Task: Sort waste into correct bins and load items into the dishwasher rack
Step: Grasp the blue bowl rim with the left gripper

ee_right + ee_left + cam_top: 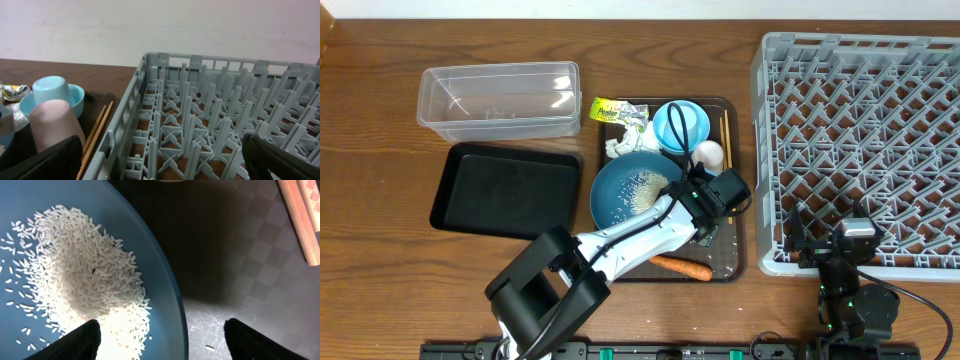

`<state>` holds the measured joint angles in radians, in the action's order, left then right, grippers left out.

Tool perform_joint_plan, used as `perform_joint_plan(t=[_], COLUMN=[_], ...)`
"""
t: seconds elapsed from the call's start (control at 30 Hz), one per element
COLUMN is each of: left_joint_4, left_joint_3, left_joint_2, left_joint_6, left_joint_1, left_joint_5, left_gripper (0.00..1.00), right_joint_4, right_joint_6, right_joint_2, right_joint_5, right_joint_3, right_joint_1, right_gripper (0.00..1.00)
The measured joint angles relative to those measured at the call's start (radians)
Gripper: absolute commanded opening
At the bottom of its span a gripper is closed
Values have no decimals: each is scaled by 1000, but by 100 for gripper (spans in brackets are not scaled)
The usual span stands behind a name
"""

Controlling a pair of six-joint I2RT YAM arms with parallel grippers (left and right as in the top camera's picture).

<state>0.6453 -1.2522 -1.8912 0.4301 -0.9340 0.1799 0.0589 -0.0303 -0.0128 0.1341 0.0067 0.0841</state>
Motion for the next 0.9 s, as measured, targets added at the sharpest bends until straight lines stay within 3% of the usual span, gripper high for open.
perform_joint_plan(t=[0.27,0.6,0.9], left_joint_4=[-1,-6,-14], left_joint_3=[13,36,36], left_joint_2=[0,0,0], left_joint_6=[15,50,53], left_joint_1=[0,0,-1], left_joint_5=[5,3,3], left_gripper=[76,61,60], right_joint_4=[0,0,0], right_joint_6=[0,0,0], right_joint_2=[0,0,0], right_joint_5=[0,0,0], right_joint_3=[0,0,0], right_joint_1=[0,0,0], right_gripper=[99,99,99])
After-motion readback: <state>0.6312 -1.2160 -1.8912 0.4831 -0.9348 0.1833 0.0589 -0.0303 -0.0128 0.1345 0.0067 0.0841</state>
